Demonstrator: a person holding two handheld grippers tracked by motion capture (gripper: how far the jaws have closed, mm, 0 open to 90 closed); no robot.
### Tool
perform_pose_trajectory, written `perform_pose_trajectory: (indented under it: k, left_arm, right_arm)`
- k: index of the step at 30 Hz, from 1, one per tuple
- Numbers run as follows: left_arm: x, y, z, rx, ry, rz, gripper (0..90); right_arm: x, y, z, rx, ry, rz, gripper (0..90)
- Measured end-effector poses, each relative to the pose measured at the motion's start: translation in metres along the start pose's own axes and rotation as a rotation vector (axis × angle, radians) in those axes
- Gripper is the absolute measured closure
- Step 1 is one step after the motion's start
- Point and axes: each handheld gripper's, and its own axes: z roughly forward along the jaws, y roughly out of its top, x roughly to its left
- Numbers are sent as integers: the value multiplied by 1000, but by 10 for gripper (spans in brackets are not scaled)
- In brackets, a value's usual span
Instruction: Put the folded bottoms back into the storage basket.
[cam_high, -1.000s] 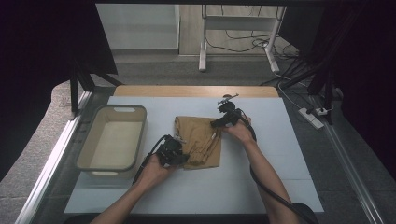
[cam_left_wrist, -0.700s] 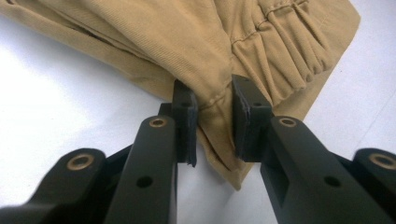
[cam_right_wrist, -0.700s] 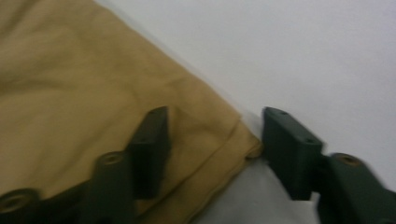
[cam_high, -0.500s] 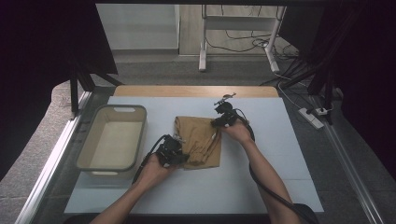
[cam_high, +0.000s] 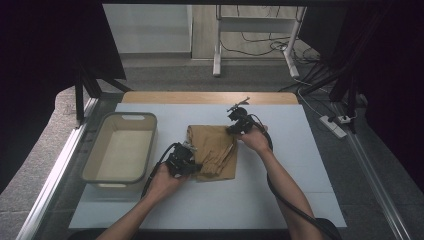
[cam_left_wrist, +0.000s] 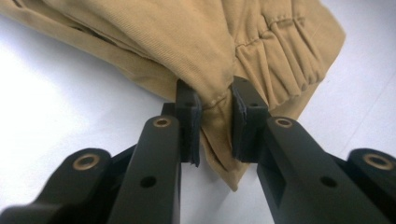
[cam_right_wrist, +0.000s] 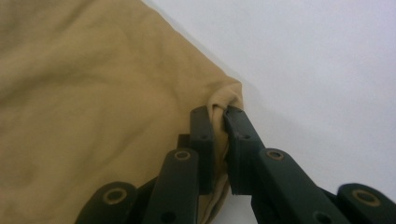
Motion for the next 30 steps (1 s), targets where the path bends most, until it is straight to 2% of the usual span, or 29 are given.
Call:
perform_pose_trajectory:
  k: [4,11,16,30]
  left_arm:
    - [-2,3,-9,-37,7,7,752]
    - [-3,7,-22,-79,2,2,754]
    - [-3,8,-28,-90,2,2,754]
    - [-4,12,-55,-103,38,45,753]
  right_arm:
    - [-1,3,-11,-25,20,9,831]
    - [0,6,-26,-70,27,-2,831]
    - [0,8,-34,-96,38,-2,830]
    - [10,16,-56,-173,53,-42,830]
